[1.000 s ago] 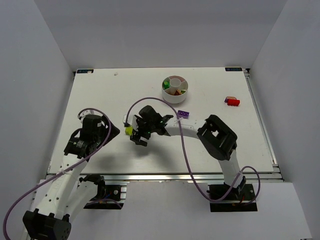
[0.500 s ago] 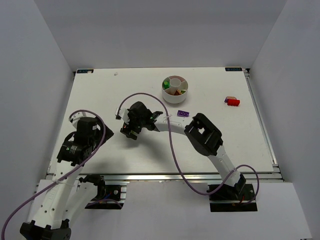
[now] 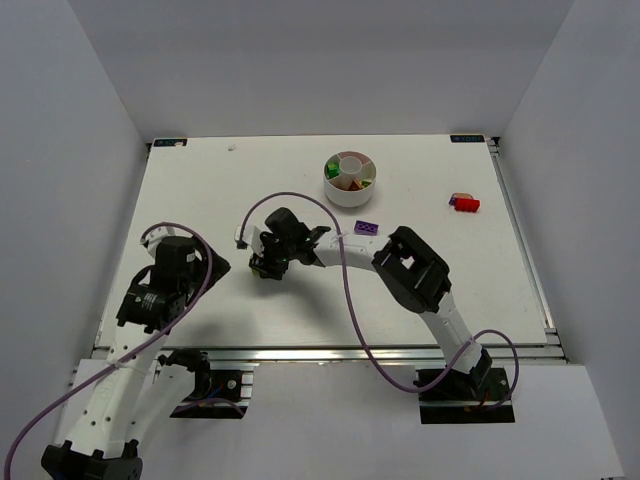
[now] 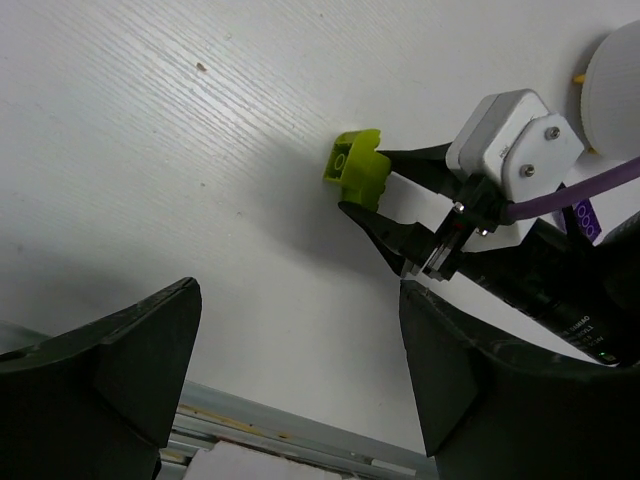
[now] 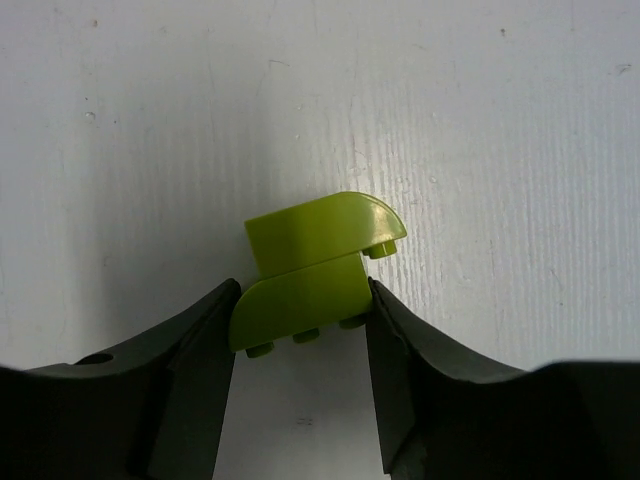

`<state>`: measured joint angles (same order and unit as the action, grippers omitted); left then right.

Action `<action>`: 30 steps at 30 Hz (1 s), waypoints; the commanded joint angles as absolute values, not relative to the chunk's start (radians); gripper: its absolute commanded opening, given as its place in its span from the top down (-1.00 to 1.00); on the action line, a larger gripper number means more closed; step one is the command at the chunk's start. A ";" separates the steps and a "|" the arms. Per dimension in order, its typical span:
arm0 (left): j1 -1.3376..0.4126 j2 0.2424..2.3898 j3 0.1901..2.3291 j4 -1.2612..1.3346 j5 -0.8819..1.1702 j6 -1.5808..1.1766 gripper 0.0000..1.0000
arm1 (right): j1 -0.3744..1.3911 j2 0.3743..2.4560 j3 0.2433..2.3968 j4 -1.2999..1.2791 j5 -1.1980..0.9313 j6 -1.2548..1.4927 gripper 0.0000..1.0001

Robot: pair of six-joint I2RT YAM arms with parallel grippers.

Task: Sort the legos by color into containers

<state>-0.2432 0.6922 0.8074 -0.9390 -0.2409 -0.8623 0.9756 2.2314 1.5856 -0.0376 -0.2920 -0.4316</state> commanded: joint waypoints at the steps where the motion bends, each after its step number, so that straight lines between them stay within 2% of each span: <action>1: -0.236 0.706 0.770 -0.874 -0.180 -0.880 -0.78 | 0.962 2.183 1.577 -0.057 -0.342 -0.469 0.23; 5: -0.236 0.739 0.723 -0.789 -0.098 -0.896 -0.78 | 0.928 2.114 1.536 -0.058 -0.396 -0.463 0.57; 6: -0.236 0.747 0.703 -0.769 -0.060 -0.899 -0.78 | 0.922 2.067 1.516 -0.052 -0.405 -0.462 0.59; 9: -0.236 0.770 0.651 -0.672 -0.005 -0.907 -0.78 | 0.907 1.952 1.402 -0.017 -0.428 -0.474 0.62; 16: -0.236 0.831 0.542 -0.289 0.294 -0.943 -0.79 | 0.907 1.723 1.168 0.074 -0.480 -0.466 0.65; 23: -0.236 0.841 0.505 -0.011 0.466 -0.945 -0.80 | 0.908 1.663 1.137 0.083 -0.529 -0.416 0.65; 30: -0.236 0.805 0.454 0.046 0.537 -0.988 -0.76 | 0.907 1.641 1.155 0.089 -0.566 -0.397 0.67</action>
<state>-0.2432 0.8288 0.4782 -0.0143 0.4725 -0.9665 0.9054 1.6875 1.1469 0.0406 -0.5205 -0.4198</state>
